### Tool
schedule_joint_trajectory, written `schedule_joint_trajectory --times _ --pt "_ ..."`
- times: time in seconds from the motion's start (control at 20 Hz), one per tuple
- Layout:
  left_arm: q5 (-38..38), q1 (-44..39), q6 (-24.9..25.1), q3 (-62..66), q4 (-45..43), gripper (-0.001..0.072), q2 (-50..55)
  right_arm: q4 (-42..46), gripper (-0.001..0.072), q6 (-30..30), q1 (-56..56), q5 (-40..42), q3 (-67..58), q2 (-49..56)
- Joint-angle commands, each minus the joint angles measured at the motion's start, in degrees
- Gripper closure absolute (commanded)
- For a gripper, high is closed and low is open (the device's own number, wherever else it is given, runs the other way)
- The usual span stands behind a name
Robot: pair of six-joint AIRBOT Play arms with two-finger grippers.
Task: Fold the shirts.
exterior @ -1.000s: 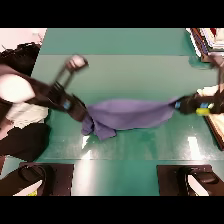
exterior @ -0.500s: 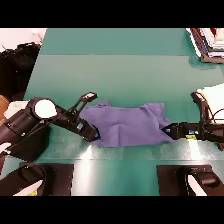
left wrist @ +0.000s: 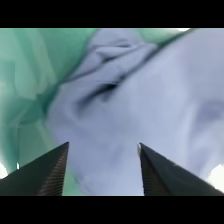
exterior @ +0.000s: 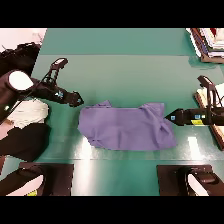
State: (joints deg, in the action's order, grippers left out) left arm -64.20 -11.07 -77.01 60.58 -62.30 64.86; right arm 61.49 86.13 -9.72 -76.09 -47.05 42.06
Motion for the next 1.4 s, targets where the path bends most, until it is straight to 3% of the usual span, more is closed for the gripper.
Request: schedule_joint_trajectory --times 0.0,0.3,0.35,0.4,0.45,0.55,0.6,0.65,0.75,0.85,1.2,1.3,1.35 --pt "0.5 2.4 2.5 0.8 0.2 0.0187 8.7 0.0 0.0333 -1.2 0.1 0.0 -2.1 4.7" --pt "-1.2 2.4 4.8 0.8 8.7 0.0202 20.5 0.1 0.0333 -1.8 2.6 1.7 -2.1 7.8" --pt "-0.6 2.4 5.1 0.8 8.9 0.0346 20.7 0.0 0.0333 -1.8 3.8 1.7 -2.1 8.4" --pt "0.7 2.4 5.0 0.9 8.8 0.0555 20.7 0.0 0.0333 -2.0 5.3 1.7 -2.1 9.4" --pt "1.9 2.4 5.0 0.9 8.6 0.0671 20.4 0.0 0.0332 -3.0 6.9 1.7 -2.1 10.7" --pt "2.4 2.4 4.9 2.1 8.5 0.0678 20.1 0.0 0.0303 -4.6 9.6 1.8 -2.1 14.6" --pt "2.2 2.4 4.8 3.4 8.5 0.0678 20.0 0.0 0.0211 -5.4 10.6 2.3 -2.1 17.2" --pt "1.7 2.4 4.8 4.9 8.5 0.0678 20.0 -0.3 0.0204 -5.7 11.4 3.6 -2.1 19.8" --pt "1.0 2.4 4.8 7.7 8.5 0.0678 19.8 -0.4 0.0213 -5.9 12.2 8.1 -2.1 25.2" --pt "0.7 2.4 4.8 9.9 8.5 0.0678 19.8 -0.5 0.0283 -6.6 12.2 12.5 -3.0 30.4" --pt "0.7 2.4 4.8 10.7 8.5 0.0678 19.8 -6.4 0.0291 -9.3 10.1 12.9 -12.5 45.7" --pt "0.8 2.4 4.8 10.7 8.5 0.0678 19.7 -6.3 0.0592 -10.3 8.0 13.5 -14.5 47.3" --pt "1.2 2.4 3.9 10.7 8.3 0.0679 19.4 -6.3 0.07 -11.0 7.0 13.8 -15.3 47.4"
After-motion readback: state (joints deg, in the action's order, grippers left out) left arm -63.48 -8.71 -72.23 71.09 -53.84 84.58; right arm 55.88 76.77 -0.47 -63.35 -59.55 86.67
